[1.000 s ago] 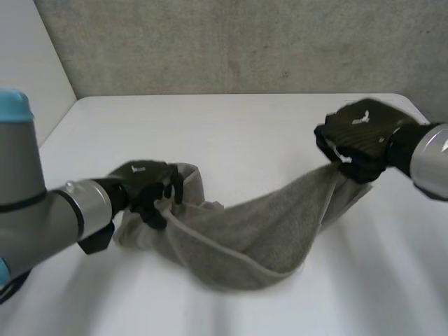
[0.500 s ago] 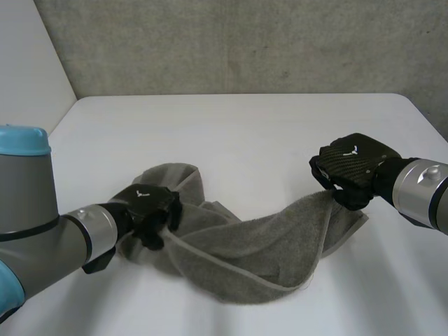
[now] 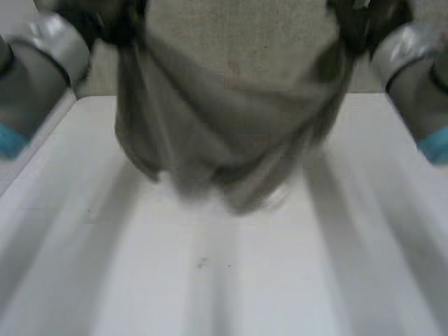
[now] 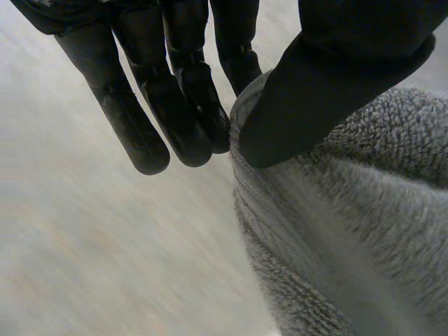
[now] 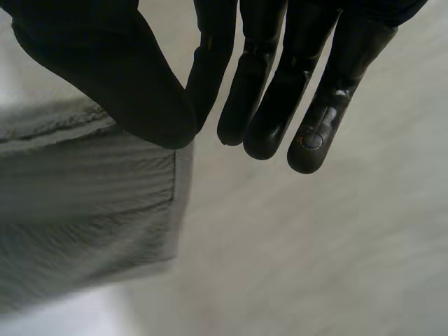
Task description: Fold the towel.
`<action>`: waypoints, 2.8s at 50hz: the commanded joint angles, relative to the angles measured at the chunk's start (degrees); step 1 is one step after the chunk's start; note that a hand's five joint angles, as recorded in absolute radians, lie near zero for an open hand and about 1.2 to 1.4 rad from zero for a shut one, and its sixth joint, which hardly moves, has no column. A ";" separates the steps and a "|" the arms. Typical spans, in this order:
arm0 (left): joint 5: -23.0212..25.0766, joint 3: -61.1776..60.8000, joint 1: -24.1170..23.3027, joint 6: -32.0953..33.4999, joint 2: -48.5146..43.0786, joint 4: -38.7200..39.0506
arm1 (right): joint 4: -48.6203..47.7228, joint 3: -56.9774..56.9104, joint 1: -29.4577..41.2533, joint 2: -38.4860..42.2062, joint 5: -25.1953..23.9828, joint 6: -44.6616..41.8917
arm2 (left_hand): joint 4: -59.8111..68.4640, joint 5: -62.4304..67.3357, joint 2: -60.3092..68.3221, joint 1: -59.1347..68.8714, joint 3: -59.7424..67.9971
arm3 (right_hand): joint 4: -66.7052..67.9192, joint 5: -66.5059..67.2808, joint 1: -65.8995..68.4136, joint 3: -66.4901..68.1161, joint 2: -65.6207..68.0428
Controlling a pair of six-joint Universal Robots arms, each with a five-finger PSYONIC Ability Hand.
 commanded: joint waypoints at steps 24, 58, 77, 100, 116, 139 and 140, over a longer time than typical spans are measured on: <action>-6.15 -46.85 1.56 0.30 0.69 17.68 | 8.81 34.37 -1.79 2.08 -2.85 -6.14 | 10.28 11.53 10.34 12.96 10.34 | 11.58 13.44 24.92 11.97 12.81; -5.97 -59.94 6.22 3.38 9.56 17.24 | -0.31 52.41 -25.08 -5.90 -25.88 5.28 | 10.28 11.53 10.34 12.96 10.34 | -34.28 -32.43 -20.94 -33.89 -33.05; -5.80 -60.38 9.65 3.03 8.95 17.59 | 0.84 52.59 -26.05 0.07 -27.29 -5.99 | 10.28 11.53 10.34 12.96 10.34 | -30.75 -28.90 -17.41 -30.36 -29.52; -5.71 -60.47 9.30 3.02 8.77 17.42 | -3.99 49.60 -25.70 3.42 -28.26 -5.11 | 10.28 11.53 10.34 12.96 10.34 | -17.96 -16.11 -4.62 -17.57 -16.73; -5.80 -60.56 9.12 3.02 8.68 17.06 | -6.90 47.05 -25.79 5.18 -26.06 -3.70 | 10.28 11.53 10.34 12.96 10.34 | 11.58 13.44 24.92 11.97 12.81; -6.41 -62.94 4.99 3.11 10.52 5.99 | -6.72 50.83 -26.40 -0.98 -18.33 -5.36 | -44.01 -42.76 -43.95 -41.33 -43.95 | 11.58 13.44 24.92 11.97 12.81; -6.41 -62.93 4.99 3.11 10.53 5.99 | -6.72 51.00 -26.32 -0.98 -18.32 -5.89 | -44.03 -42.78 -43.97 -41.35 -43.97 | 11.58 13.44 24.92 11.97 12.81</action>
